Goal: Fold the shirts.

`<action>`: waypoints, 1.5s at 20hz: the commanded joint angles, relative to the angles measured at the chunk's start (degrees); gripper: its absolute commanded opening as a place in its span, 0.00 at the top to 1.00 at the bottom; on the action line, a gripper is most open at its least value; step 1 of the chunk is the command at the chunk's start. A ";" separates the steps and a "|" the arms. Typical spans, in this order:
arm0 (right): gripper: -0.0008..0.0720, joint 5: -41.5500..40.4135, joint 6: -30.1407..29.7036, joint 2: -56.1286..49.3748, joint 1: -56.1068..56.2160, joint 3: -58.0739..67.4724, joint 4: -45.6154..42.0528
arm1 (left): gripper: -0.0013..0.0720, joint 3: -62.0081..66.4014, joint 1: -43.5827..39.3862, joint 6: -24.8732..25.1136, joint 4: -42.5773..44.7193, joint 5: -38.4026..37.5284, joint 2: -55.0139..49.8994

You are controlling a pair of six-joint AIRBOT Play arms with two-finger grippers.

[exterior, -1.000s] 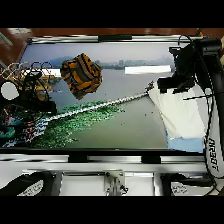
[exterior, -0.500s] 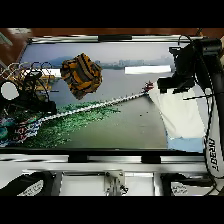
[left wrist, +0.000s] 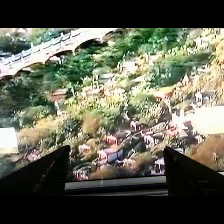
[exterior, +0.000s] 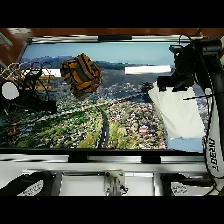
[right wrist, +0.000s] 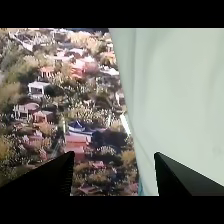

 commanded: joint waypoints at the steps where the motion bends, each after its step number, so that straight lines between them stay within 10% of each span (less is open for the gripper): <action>1: 0.13 2.71 0.37 -0.02 0.07 0.07 0.48 | 0.00 -0.02 -0.04 -0.02 -3.10 2.45 -0.57; 10: 0.13 9.49 0.35 -0.02 0.07 0.07 0.68 | 0.00 -0.04 -0.04 0.00 -12.39 9.31 -1.90; 16: 0.13 11.56 0.42 -0.04 0.07 0.04 3.08 | 0.00 2.29 0.31 -1.55 -16.68 34.53 -5.62; 24: 0.13 15.04 1.20 -0.04 0.07 0.04 9.05 | 0.00 38.27 3.13 -3.28 -14.64 20.98 -46.21; 30: 0.13 15.26 1.20 -0.04 0.07 0.04 9.07 | 0.00 44.33 3.10 -5.79 -14.64 20.94 -55.32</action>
